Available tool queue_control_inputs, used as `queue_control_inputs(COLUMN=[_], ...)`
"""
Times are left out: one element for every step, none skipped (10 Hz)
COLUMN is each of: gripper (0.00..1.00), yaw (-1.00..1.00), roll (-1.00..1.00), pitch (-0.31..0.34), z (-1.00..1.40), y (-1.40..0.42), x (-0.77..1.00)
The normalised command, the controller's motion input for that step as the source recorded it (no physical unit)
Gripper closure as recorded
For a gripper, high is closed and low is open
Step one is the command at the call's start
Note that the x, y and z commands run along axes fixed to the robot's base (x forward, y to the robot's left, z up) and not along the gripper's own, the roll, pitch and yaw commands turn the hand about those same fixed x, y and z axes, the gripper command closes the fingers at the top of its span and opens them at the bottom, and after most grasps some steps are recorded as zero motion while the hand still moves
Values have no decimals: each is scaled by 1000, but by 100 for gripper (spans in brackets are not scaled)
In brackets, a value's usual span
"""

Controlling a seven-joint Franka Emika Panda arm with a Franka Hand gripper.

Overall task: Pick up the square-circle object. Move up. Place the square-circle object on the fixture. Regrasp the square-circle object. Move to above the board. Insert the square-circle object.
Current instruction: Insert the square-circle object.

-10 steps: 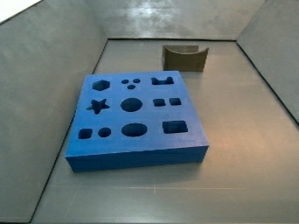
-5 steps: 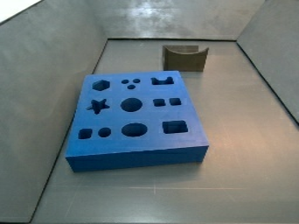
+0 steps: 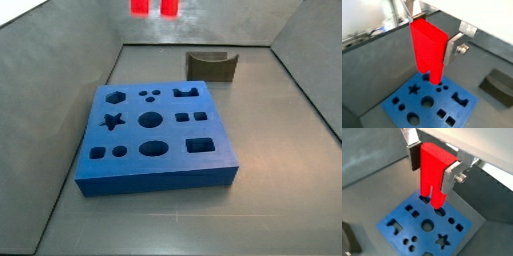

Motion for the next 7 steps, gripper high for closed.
queue_control_inputs(gripper=[100, 100, 100, 100, 100, 100, 100], yaw=[669, 351, 66, 11, 40, 194, 177], roll=[-20, -127, -1, 13, 29, -13, -13], pitch=[167, 19, -53, -3, -37, -113, -81], z=[-674, -823, -43, -169, -620, -651, -640], y=[-351, -240, -6, -83, -269, -283, -246], x=[6, -23, -71, -11, -203, -331, -243])
